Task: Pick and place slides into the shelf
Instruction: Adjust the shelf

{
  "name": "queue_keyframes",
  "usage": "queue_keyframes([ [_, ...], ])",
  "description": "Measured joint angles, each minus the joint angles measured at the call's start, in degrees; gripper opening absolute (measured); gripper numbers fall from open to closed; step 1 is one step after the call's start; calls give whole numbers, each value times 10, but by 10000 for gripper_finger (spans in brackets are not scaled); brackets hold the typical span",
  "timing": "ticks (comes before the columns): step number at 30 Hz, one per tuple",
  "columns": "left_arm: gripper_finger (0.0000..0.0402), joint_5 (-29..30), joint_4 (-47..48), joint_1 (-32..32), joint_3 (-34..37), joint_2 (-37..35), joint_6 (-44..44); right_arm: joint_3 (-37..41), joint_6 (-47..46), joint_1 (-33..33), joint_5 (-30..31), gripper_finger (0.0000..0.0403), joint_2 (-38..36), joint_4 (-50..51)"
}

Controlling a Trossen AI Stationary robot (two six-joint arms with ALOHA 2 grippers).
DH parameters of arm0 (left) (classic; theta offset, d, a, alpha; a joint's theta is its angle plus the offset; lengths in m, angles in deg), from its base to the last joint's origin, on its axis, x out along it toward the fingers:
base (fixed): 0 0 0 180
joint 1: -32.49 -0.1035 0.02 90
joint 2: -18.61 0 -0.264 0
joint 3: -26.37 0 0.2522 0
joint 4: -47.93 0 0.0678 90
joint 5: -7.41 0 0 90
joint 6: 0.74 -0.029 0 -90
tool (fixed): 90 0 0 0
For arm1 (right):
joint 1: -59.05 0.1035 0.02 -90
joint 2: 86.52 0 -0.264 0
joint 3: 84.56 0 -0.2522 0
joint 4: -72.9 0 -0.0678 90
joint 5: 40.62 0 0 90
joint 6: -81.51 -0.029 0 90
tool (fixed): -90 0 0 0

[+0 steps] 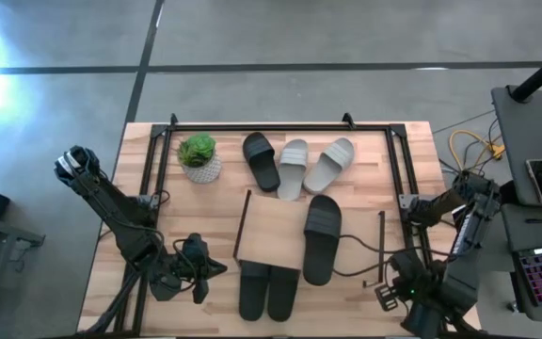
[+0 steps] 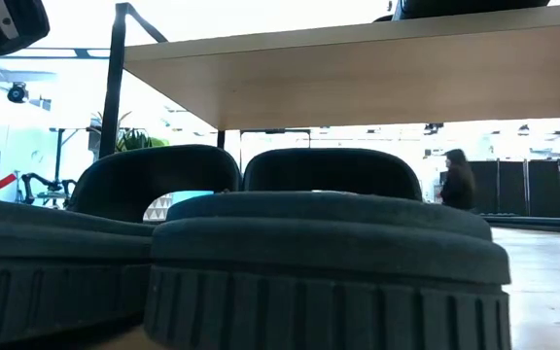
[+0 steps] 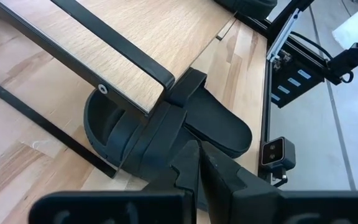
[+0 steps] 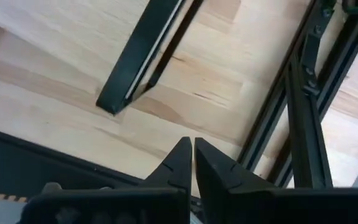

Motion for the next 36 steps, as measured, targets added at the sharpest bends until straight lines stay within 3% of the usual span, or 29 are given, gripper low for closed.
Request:
queue_keyframes([
  [17, 0, 0, 0, 0, 0, 0, 5, 90, -2, -1, 4, 11, -1, -124],
  [21, 0, 0, -1, 0, 0, 0, 5, 98, -2, -7, 43, 11, -2, -150],
  [32, 0, 0, -8, 0, 0, 0, 7, 70, -1, -15, 63, 11, -3, -58],
  [36, 0, 0, -8, 0, 0, 0, 7, 70, -1, -19, 71, 11, -6, -69],
])
